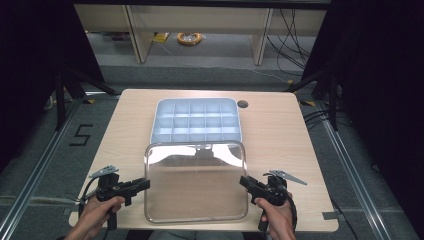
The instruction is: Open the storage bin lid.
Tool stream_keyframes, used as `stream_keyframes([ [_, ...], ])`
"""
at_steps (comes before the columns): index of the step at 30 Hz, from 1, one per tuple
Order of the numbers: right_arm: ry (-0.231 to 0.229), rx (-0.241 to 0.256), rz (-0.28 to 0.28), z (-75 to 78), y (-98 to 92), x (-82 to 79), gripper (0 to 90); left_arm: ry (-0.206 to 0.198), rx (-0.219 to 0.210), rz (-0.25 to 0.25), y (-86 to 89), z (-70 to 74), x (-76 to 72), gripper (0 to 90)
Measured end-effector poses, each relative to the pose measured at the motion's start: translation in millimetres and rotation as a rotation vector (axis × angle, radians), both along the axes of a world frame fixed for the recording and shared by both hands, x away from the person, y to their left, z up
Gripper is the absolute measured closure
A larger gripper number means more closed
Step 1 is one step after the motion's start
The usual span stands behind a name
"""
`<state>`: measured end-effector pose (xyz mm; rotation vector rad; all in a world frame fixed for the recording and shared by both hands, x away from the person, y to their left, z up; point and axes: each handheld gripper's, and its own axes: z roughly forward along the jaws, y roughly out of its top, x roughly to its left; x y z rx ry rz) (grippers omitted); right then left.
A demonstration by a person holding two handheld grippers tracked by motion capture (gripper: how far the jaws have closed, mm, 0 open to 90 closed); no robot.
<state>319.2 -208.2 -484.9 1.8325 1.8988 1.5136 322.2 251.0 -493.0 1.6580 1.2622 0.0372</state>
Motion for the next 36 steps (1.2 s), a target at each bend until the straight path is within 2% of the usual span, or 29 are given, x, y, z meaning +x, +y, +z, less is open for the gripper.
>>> stream_keyframes([
  [1, 0.0, 0.0, 0.0, 0.0, 0.0, 0.0, 65.2, 0.0, 0.0, 0.0, 0.0, 0.0, 0.0, 65.3],
  [2, 0.02, 0.007, -0.002, -1.3, 2.6, -0.4, 65.1, 0.008, 0.01, -0.006, 0.8, -2.6, 0.8, 65.0],
  [3, -0.009, -0.03, 0.016, -4.4, 0.4, 1.5, 65.0, 0.015, 0.01, -0.006, 0.4, -3.3, 0.9, 64.7],
  [4, -0.001, -0.034, 0.015, -5.1, 1.3, 1.5, 65.0, 0.016, 0.011, -0.006, 0.0, -3.8, 1.1, 64.5],
  [9, 0.019, -0.038, 0.014, -9.9, 1.9, 2.1, 64.6, 0.011, 0.011, 0.002, -0.7, -5.5, 1.4, 64.1],
  [10, 0.025, -0.039, 0.018, -11.1, 2.3, 1.8, 64.2, 0.023, 0.024, -0.011, 0.7, -5.8, 2.1, 63.8],
  [12, 0.026, -0.049, 0.018, -12.2, 3.2, 1.7, 64.1, 0.033, 0.017, -0.017, 2.0, -7.6, 3.2, 63.5],
  [15, 0.041, -0.035, 0.02, -11.9, 4.0, 1.3, 63.9, 0.037, 0.011, -0.01, 1.5, -8.7, 3.4, 63.1],
  [16, 0.037, -0.051, 0.021, -13.8, 4.4, 2.1, 63.5, 0.04, 0.017, -0.015, 1.6, -8.7, 3.6, 63.0],
  [19, 0.042, -0.05, 0.015, -14.5, 5.2, 1.9, 63.3, 0.043, 0.021, -0.02, 1.7, -8.6, 3.7, 62.7],
  [20, 0.057, -0.038, 0.018, -13.8, 6.2, 0.7, 63.1, 0.042, 0.029, -0.014, 1.5, -9.2, 3.3, 62.6],
  [22, 0.036, -0.062, 0.025, -15.0, 5.0, 1.6, 62.9, 0.037, 0.029, -0.012, 1.0, -9.6, 2.7, 62.5],
  [23, 0.036, -0.062, 0.025, -15.0, 5.0, 1.6, 62.9, 0.037, 0.029, -0.012, 1.0, -9.6, 2.7, 62.4],
  [24, 0.062, -0.044, 0.01, -13.2, 7.3, -0.8, 62.7, 0.042, 0.026, -0.024, 1.4, -9.0, 1.9, 62.4],
  [26, 0.038, -0.068, 0.02, -14.7, 5.7, -1.0, 62.4, 0.032, 0.028, -0.015, 0.1, -9.3, 0.8, 62.4],
  [28, 0.04, -0.077, 0.024, -15.2, 5.1, -2.7, 61.8, 0.045, 0.032, -0.038, 0.3, -9.2, 0.3, 62.3],
  [31, 0.049, -0.076, 0.022, -16.2, 4.5, -4.2, 61.6, 0.04, 0.034, -0.036, -1.1, -10.6, -0.6, 61.7],
  [32, 0.123, -0.023, -0.012, -13.2, 9.0, -8.4, 61.3, 0.051, 0.041, -0.052, -0.6, -11.1, -0.8, 61.4],
  [33, 0.051, -0.076, 0.018, -17.9, 4.6, -5.2, 61.2, 0.051, 0.041, -0.052, -0.6, -11.1, -0.8, 61.2],
  [36, 0.063, -0.067, 0.027, -17.6, 4.5, -5.2, 61.0, 0.06, 0.042, -0.056, -0.5, -12.7, 0.1, 60.9],
])
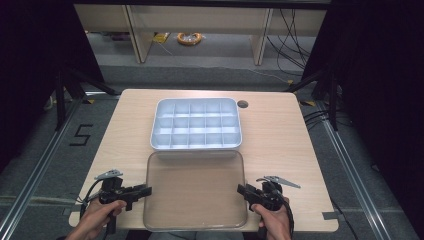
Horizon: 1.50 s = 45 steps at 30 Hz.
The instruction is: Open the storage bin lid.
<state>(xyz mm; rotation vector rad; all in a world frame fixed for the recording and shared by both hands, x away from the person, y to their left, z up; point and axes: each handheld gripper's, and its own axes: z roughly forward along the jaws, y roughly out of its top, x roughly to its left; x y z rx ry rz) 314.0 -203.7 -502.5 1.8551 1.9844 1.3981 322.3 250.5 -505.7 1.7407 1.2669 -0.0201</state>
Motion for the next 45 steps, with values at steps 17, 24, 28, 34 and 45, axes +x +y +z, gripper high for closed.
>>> stream_keyframes([
  [17, 0.038, -0.022, 0.0, -9.3, 2.5, 6.3, 58.5, 0.04, 0.031, -0.005, -1.5, -5.0, 3.1, 57.6],
  [24, 0.081, 0.0, -0.019, -8.3, 5.5, 5.2, 57.4, 0.051, 0.043, -0.019, -3.2, -5.4, 2.7, 56.6],
  [28, 0.081, -0.012, -0.026, -8.9, 6.4, 5.2, 56.4, 0.055, 0.043, -0.027, -4.1, -5.7, 2.2, 56.3],
  [34, 0.084, -0.002, -0.022, -8.2, 6.5, 5.2, 55.9, 0.068, 0.055, -0.038, -4.7, -6.8, 2.0, 55.1],
  [45, 0.093, -0.003, -0.044, -10.1, 7.4, 7.4, 49.7, 0.07, 0.074, -0.019, -7.5, -7.5, 2.9, 47.7],
])
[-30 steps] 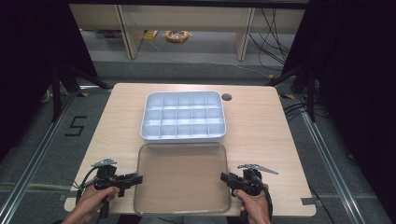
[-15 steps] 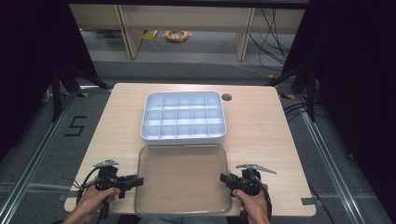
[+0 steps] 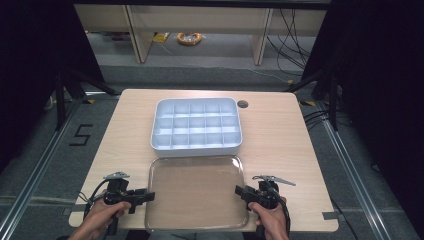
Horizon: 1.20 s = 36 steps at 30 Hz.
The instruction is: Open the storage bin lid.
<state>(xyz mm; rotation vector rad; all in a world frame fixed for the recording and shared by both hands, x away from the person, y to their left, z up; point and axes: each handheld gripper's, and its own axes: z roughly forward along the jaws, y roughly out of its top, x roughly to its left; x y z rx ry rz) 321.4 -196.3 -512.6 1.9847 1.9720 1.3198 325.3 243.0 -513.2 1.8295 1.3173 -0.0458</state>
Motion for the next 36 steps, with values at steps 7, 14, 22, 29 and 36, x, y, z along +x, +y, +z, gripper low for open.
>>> stream_keyframes([
  [7, -0.067, -0.038, -0.017, 4.4, -11.3, 4.6, 45.0, -0.031, -0.045, 0.069, 7.0, 4.0, 2.6, 46.0],
  [14, -0.067, -0.006, -0.029, 9.0, -7.0, 2.7, 41.1, -0.04, -0.055, 0.051, 4.0, 5.4, 1.3, 43.4],
  [22, -0.167, -0.066, 0.002, 16.0, -15.2, 3.2, 34.8, -0.118, -0.055, 0.037, 2.1, 12.4, -2.7, 35.6],
  [29, -0.176, -0.074, 0.009, 20.0, -16.0, 0.0, 32.9, -0.147, -0.051, 0.018, -1.7, 16.3, -6.4, 28.6],
  [36, -0.192, -0.085, 0.022, 25.7, -8.9, -5.5, 32.5, -0.148, -0.058, 0.01, -3.9, 17.4, -10.2, 24.4],
])
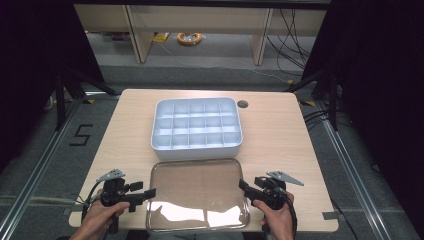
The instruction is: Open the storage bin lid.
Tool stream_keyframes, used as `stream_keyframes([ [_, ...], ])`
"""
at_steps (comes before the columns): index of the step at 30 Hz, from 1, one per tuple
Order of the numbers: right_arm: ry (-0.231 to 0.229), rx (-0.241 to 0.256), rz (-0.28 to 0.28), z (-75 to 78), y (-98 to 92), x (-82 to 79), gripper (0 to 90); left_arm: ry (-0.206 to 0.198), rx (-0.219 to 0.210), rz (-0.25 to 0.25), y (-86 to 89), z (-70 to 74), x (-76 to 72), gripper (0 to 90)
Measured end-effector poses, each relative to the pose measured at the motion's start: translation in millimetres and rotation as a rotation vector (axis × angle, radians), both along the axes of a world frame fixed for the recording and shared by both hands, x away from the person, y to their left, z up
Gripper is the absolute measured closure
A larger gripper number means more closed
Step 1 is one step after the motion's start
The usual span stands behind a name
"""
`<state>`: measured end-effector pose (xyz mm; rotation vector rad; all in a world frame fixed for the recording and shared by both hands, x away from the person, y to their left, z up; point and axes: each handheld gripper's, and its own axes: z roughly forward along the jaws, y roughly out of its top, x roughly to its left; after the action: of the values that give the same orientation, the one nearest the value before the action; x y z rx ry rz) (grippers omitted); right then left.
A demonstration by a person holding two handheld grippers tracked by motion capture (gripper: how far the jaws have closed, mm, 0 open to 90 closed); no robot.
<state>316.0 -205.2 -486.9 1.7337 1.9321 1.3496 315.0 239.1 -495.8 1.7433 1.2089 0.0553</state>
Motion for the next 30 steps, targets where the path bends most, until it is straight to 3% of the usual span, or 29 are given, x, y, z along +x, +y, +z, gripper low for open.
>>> stream_keyframes([
  [2, -0.036, -0.037, 0.029, 0.1, 0.5, -2.1, 32.3, -0.004, -0.004, 0.001, -0.7, 0.0, -2.9, 23.3],
  [9, -0.041, -0.069, 0.051, 2.1, -0.9, -14.5, 30.9, -0.005, -0.02, -0.013, 0.4, 1.1, -11.6, 20.7],
  [13, -0.035, -0.037, 0.04, 4.0, -1.0, -23.8, 30.9, -0.012, -0.015, -0.041, 0.8, 1.8, -16.8, 20.5],
  [14, -0.054, -0.061, 0.06, 3.3, -4.2, -24.2, 30.8, -0.013, -0.018, -0.041, 0.1, 2.1, -18.4, 20.7],
  [17, -0.056, -0.07, 0.063, 2.1, -5.7, -29.8, 30.1, -0.022, -0.01, -0.052, 0.2, 2.8, -22.6, 20.5],
  [18, -0.041, -0.063, 0.055, 3.4, -5.7, -33.2, 29.9, -0.022, -0.01, -0.052, 0.2, 2.8, -22.6, 20.4],
  [20, -0.058, -0.056, 0.062, 1.7, -7.1, -35.7, 29.8, -0.023, -0.01, -0.055, 0.3, 3.1, -25.5, 20.1],
  [22, -0.053, -0.058, 0.063, 1.8, -7.5, -37.4, 29.7, -0.022, -0.015, -0.057, 0.6, 3.1, -27.9, 19.9],
  [24, -0.006, -0.034, 0.044, 3.2, -5.5, -44.0, 29.3, -0.018, -0.011, -0.061, 1.8, 2.7, -31.2, 19.9],
  [25, -0.035, -0.063, 0.069, 1.5, -9.0, -43.1, 29.2, -0.02, -0.009, -0.061, 2.2, 2.3, -32.1, 20.0],
  [26, -0.046, -0.055, 0.066, 0.4, -8.8, -43.9, 29.1, -0.017, -0.003, -0.059, 2.2, 2.5, -33.4, 20.1],
  [30, -0.025, -0.055, 0.07, 0.0, -10.4, -50.0, 28.8, -0.018, -0.005, -0.061, 2.8, 2.1, -36.8, 20.3],
])
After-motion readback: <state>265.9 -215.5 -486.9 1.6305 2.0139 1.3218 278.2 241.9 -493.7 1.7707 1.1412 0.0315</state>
